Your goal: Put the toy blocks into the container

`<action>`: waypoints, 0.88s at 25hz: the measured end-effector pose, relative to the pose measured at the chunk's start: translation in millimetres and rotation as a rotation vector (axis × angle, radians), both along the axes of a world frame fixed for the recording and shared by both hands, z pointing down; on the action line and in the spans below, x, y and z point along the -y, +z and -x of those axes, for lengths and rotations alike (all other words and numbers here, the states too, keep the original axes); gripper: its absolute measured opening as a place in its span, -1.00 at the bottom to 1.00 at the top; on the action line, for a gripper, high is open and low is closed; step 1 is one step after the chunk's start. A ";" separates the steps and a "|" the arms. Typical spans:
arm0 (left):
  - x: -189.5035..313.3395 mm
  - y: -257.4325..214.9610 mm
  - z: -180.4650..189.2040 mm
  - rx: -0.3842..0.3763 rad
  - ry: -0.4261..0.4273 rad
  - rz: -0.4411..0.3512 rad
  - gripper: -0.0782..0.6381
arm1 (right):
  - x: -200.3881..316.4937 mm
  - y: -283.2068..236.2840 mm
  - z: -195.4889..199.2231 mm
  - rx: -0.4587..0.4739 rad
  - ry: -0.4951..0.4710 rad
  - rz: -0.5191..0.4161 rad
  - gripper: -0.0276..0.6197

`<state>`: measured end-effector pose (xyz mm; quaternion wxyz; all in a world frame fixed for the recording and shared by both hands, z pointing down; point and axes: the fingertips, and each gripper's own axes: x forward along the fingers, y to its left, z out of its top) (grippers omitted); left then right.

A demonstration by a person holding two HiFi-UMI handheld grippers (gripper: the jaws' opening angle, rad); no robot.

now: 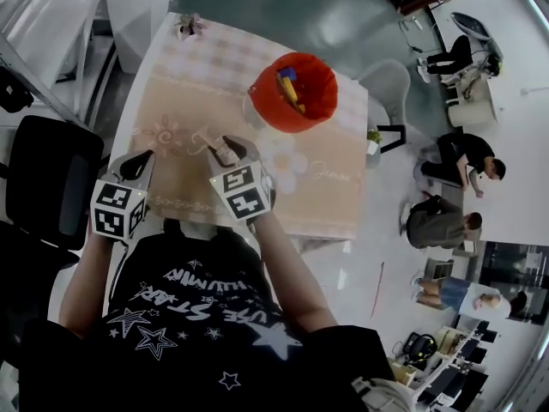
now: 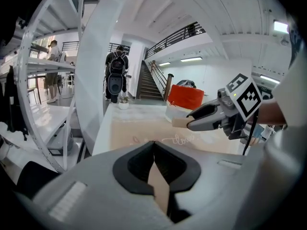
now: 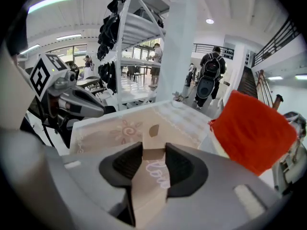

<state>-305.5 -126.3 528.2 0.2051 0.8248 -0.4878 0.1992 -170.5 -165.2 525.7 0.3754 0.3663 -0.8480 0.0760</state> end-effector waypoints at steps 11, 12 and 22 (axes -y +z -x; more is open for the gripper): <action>24.3 -28.3 -44.0 0.012 -0.025 -0.054 -0.75 | 23.0 -98.0 -48.8 0.156 0.012 -0.166 -0.44; 26.4 -31.7 -47.9 0.013 -0.029 -0.061 -0.75 | 26.8 -105.7 -55.2 0.166 0.018 -0.180 -0.44; 27.1 -42.0 -79.7 0.029 -0.065 -0.071 -0.75 | 79.5 -148.8 -134.3 0.211 0.133 -0.273 -0.44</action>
